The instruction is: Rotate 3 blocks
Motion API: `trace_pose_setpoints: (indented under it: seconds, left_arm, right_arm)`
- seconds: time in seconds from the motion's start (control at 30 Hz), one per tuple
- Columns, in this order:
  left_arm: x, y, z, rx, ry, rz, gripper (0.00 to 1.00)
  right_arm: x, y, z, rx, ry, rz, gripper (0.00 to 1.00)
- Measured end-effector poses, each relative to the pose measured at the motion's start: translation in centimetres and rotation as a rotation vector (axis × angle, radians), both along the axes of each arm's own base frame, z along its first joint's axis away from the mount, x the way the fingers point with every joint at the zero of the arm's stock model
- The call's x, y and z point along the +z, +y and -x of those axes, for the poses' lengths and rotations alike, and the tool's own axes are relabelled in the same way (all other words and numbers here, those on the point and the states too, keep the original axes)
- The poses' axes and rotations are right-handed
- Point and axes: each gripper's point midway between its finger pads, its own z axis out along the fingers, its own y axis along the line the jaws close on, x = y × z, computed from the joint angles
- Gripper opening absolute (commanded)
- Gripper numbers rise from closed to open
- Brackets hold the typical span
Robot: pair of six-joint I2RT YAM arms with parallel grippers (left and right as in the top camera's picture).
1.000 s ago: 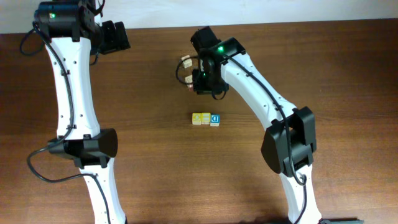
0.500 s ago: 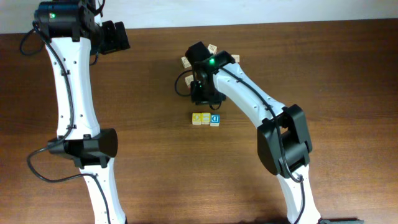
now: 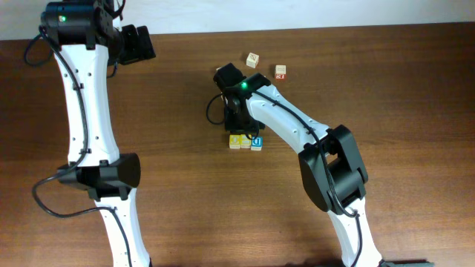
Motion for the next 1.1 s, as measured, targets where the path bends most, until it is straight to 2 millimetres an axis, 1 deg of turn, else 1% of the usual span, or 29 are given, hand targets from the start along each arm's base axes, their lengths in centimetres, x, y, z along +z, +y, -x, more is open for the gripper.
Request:
trace_pose_setpoints:
  seconds: [0.13, 0.27, 1.1]
  left_arm:
    - [0.0, 0.0, 0.0, 0.0, 0.0, 0.0, 0.99]
    - [0.0, 0.0, 0.0, 0.0, 0.0, 0.0, 0.99]
    - [0.0, 0.0, 0.0, 0.0, 0.0, 0.0, 0.99]
  right_arm:
    - [-0.2, 0.1, -0.1, -0.014, -0.003, -0.009, 0.3]
    - [-0.9, -0.1, 0.4, -0.028, 0.017, -0.004, 0.3]
    - [-0.9, 0.2, 1.1, -0.028, 0.049, -0.028, 0.29]
